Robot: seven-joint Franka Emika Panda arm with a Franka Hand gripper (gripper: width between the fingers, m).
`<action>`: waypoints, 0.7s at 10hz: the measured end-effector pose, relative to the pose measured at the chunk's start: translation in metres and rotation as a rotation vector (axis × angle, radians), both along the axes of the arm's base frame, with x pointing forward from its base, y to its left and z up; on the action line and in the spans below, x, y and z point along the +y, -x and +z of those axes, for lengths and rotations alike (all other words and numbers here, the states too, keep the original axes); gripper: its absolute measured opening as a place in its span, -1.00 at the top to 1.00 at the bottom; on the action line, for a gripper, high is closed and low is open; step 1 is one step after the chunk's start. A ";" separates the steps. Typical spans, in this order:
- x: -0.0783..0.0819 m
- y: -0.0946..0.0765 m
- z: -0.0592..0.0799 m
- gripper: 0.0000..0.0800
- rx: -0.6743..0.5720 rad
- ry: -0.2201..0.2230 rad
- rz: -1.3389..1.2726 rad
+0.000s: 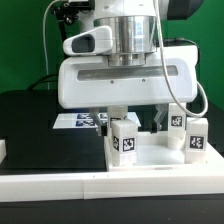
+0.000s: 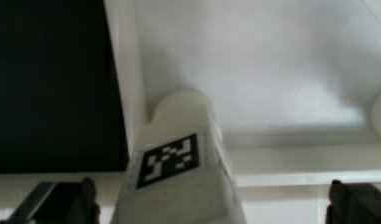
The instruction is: Assemble square table
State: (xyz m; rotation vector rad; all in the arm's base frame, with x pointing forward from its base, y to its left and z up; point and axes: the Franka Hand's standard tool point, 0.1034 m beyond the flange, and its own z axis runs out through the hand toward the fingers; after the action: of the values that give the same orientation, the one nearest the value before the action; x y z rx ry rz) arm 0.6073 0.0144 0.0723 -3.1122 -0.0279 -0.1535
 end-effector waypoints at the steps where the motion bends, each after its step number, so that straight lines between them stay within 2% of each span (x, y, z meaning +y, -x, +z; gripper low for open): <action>1: -0.001 0.000 0.000 -0.62 -0.001 0.005 0.041; 6: -0.004 0.000 0.000 -0.62 -0.004 0.025 0.209; 7: -0.004 0.000 0.000 -0.38 -0.004 0.025 0.209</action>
Offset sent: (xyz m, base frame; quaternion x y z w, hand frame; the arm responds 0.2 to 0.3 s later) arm 0.0013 -0.0003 0.0013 -0.0034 -0.0082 -0.1787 0.9839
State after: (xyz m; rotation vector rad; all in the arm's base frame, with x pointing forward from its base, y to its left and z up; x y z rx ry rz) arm 0.6074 0.0104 0.0724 -3.1070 -0.3564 -0.1550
